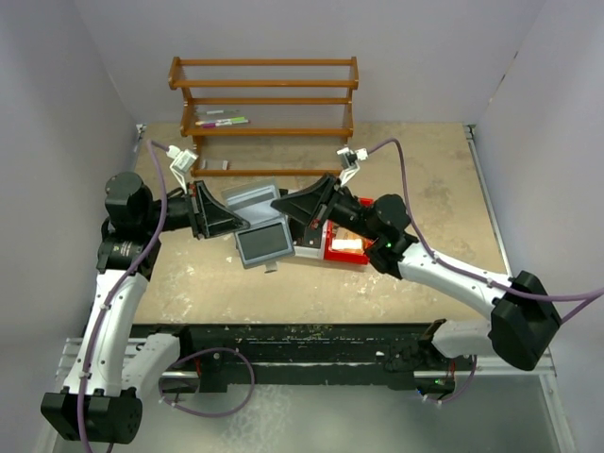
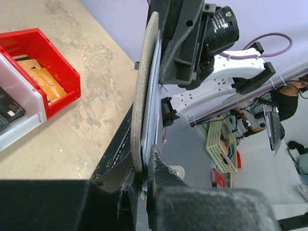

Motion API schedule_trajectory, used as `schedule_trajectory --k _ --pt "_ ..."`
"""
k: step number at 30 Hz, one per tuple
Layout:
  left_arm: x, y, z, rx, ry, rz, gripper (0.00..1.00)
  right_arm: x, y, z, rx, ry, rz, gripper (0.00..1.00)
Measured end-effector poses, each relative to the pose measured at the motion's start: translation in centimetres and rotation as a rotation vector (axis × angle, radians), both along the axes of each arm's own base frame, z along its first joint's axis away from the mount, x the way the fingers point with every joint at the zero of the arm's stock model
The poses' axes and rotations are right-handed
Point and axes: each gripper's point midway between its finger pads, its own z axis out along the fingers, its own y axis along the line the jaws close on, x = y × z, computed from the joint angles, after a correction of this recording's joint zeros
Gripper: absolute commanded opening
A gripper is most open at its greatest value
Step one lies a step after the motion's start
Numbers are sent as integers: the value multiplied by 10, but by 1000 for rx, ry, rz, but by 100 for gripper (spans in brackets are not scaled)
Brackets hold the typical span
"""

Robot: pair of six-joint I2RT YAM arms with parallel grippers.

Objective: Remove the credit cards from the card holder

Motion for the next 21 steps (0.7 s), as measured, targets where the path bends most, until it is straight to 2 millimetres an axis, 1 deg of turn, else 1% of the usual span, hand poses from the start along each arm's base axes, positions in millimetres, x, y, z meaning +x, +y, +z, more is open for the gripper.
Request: schedule_trajectory --k 1,2,3,5,7,8,10,11,14,15,16,18,19,21 --pt "-2 0 0 0 1 -8 3 -2 0 -1 -7 -4 15 39" --pt "-2 0 -1 1 2 -13 2 -5 1 -5 -27 -12 36 45" --pt "-3 0 -2 3 2 -16 2 -9 2 -10 -53 -18 67 50" --pt "-3 0 -5 10 4 -20 1 -19 7 -20 -122 -36 145 53" --pt "-4 0 -10 19 12 -35 1 -27 15 -21 -184 -79 247 54" --pt "-4 0 -11 22 15 -42 1 -29 19 -20 -206 -98 287 52" --pt "-6 0 -14 27 23 -62 1 -32 26 -15 -250 -144 368 41" --pt "-7 0 -13 30 17 -71 1 -32 28 -15 -272 -160 406 31" --pt "-13 0 -10 38 -6 -96 2 -33 31 -20 -314 -190 492 8" --pt "-15 0 -8 41 -12 -103 4 -34 31 -23 -324 -188 517 0" --pt "-16 0 -7 45 -22 -107 12 -34 31 -26 -333 -190 540 0" --pt "-17 1 -9 55 -30 -108 51 -35 31 -27 -343 -189 567 0" --pt "-16 1 -9 60 -37 -107 65 -33 31 -28 -346 -192 568 0" --pt "-14 1 -9 65 -39 -102 76 -30 28 -28 -351 -188 564 0"
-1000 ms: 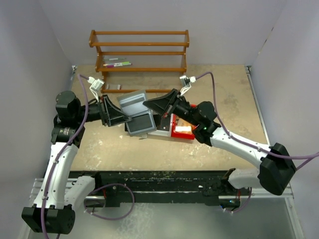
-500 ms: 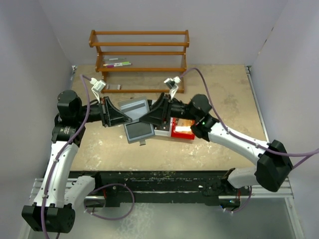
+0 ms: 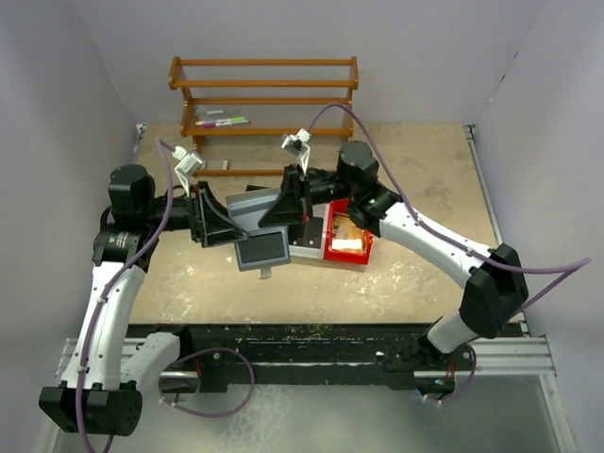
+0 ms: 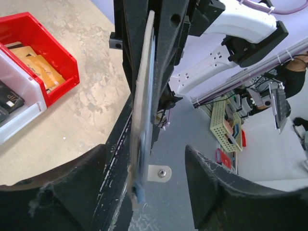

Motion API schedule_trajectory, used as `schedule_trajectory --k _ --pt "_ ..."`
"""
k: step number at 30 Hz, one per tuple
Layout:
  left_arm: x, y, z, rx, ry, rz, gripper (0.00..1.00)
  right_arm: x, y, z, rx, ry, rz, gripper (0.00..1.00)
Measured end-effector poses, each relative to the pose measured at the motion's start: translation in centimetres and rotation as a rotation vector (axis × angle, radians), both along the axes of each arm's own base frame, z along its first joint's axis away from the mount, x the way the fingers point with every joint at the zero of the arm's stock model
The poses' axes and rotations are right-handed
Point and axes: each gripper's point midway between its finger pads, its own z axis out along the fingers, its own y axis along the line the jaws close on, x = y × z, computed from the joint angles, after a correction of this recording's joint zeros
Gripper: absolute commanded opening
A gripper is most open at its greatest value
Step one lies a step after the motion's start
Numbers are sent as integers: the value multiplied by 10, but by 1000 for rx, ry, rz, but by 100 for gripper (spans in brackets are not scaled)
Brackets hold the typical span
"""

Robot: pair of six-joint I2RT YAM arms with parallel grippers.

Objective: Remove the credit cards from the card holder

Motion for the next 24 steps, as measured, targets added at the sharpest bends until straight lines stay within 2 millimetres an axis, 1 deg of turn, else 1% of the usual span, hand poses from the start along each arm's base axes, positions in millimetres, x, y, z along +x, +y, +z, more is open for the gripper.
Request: schedule_trajectory --k 2,4,6,9,11,13,16,18,20,24 --pt "1 0 0 2 4 9 82 8 -1 2 13 8 -48 0" --pt "3 0 -1 0 2 17 83 16 -4 3 45 21 -139 0" --pt "3 0 -4 -7 8 31 82 26 -10 8 103 38 -263 0" --pt "3 0 -13 -26 40 54 77 34 -17 22 220 50 -405 0" --pt "6 -1 -17 -43 70 68 70 32 -16 29 288 64 -457 0" --pt "8 -2 -18 -61 102 76 61 31 -15 33 337 80 -498 0" --pt "10 -2 -16 -86 131 80 41 31 -14 32 395 111 -563 0" --pt "10 -3 -12 -97 129 78 31 32 -16 30 429 124 -602 0" --pt "9 -3 -8 -108 125 73 25 33 -17 28 456 134 -637 0" --pt "5 -4 -3 -116 111 49 23 37 -22 25 485 151 -690 0"
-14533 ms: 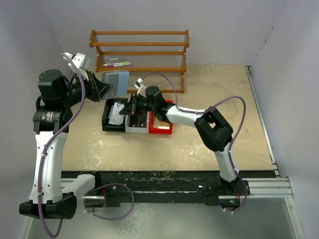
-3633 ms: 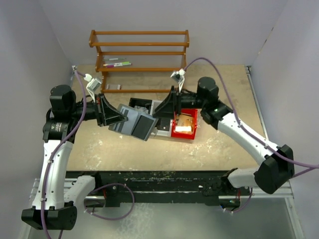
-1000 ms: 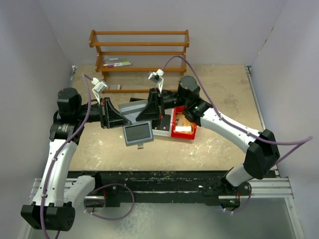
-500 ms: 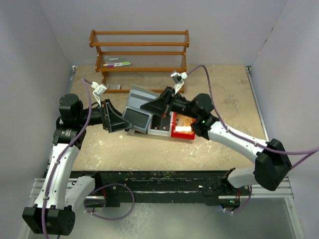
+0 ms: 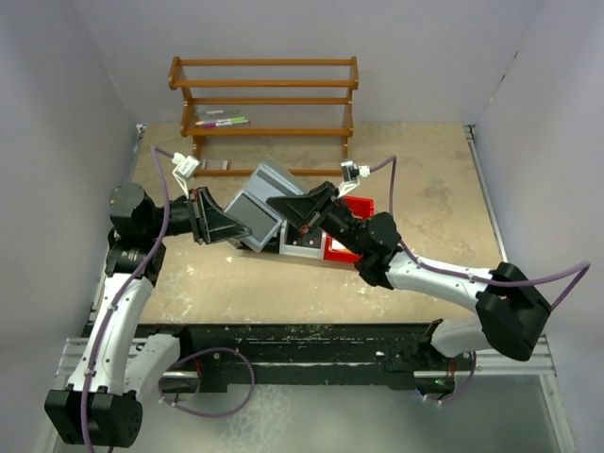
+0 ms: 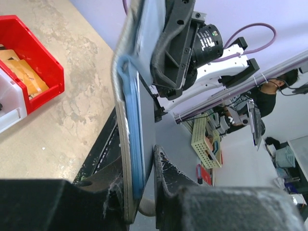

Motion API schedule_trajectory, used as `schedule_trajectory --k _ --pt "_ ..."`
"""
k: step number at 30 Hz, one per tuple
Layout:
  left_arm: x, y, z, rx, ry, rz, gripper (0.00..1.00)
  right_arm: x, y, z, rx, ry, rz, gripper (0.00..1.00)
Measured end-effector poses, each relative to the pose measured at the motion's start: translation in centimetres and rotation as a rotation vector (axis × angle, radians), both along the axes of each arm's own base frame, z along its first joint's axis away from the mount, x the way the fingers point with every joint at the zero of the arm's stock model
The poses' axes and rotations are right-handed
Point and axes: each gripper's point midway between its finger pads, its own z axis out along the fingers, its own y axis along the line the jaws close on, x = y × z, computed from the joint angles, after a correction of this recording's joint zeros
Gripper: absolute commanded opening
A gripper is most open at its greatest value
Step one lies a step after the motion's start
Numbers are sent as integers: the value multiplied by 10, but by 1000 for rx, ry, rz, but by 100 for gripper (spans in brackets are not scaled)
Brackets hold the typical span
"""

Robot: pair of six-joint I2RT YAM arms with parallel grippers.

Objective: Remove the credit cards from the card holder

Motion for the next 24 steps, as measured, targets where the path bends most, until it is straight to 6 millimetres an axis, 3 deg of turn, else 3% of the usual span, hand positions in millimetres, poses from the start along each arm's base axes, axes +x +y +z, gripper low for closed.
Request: schedule_trajectory --k 4,7,13,16,19,24 --pt "-7 0 2 0 -18 -34 24 3 -1 0 11 24 -10 5" --pt "-12 0 3 0 -26 -56 20 2 0 -3 17 64 11 27" --pt "-21 0 6 8 -49 -89 2 -4 3 -5 20 105 75 34" --pt "-22 1 9 22 -73 -92 0 -5 2 -12 -12 124 116 40" --pt "-23 1 11 34 -91 -95 0 2 -10 -19 -59 151 133 50" --pt "-22 2 9 50 -110 -93 0 30 -50 -28 -185 195 109 55"
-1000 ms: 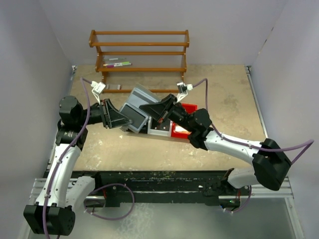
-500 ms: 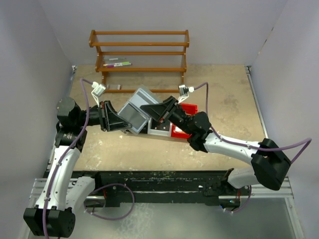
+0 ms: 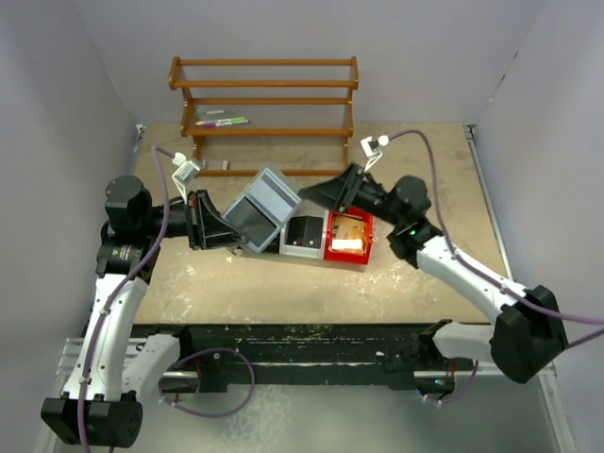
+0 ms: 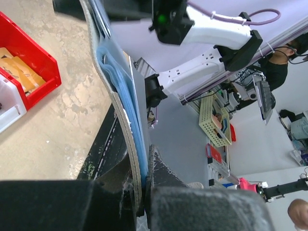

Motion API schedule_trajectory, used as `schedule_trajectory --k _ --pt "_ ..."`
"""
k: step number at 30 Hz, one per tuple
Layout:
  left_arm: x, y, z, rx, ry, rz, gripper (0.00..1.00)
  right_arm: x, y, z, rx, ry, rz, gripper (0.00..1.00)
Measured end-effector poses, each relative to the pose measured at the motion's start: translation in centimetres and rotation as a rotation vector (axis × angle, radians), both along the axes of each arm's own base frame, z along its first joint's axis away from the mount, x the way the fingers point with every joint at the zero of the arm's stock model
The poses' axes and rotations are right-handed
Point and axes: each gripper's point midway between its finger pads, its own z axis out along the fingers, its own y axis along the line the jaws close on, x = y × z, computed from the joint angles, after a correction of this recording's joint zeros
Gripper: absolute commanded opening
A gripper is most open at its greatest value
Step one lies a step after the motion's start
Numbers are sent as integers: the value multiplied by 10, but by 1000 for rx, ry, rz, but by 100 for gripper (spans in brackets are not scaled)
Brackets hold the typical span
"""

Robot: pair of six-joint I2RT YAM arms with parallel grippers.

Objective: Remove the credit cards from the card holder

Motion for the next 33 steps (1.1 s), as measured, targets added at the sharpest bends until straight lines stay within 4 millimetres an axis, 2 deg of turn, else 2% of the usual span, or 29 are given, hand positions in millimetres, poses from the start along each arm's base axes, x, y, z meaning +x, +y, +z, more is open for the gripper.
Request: schedule_trajectory --k 2,5,8,10,13,14,17,20,22,23,27,33 --pt "0 0 -1 7 -9 -1 0 14 -17 3 -81 -6 -19 56" --pt "1 1 -2 19 -24 -2 0 21 -30 29 -194 -73 -26 56" --pt "4 1 -2 34 -42 0 0 6 -33 69 -251 -196 10 55" --pt "7 1 -5 45 -47 4 0 -12 -36 95 -261 -296 41 53" --pt "11 2 -10 59 -44 8 0 -38 -30 106 -257 -368 119 53" --pt "11 2 -12 62 -40 8 0 -46 -25 106 -256 -379 150 52" --pt "13 2 -16 71 -31 13 0 -64 6 90 -276 -370 288 50" --pt "13 3 -19 76 -31 13 0 -65 33 61 -317 -316 391 48" --pt "13 3 -19 78 -33 11 0 -60 43 38 -349 -261 432 46" --pt "13 3 -20 79 -37 10 0 -55 49 20 -375 -207 461 46" --pt "12 3 -21 85 -30 5 0 -55 51 10 -382 -181 499 43" --pt "7 3 -18 78 -46 -30 0 -64 50 17 -363 -205 551 41"
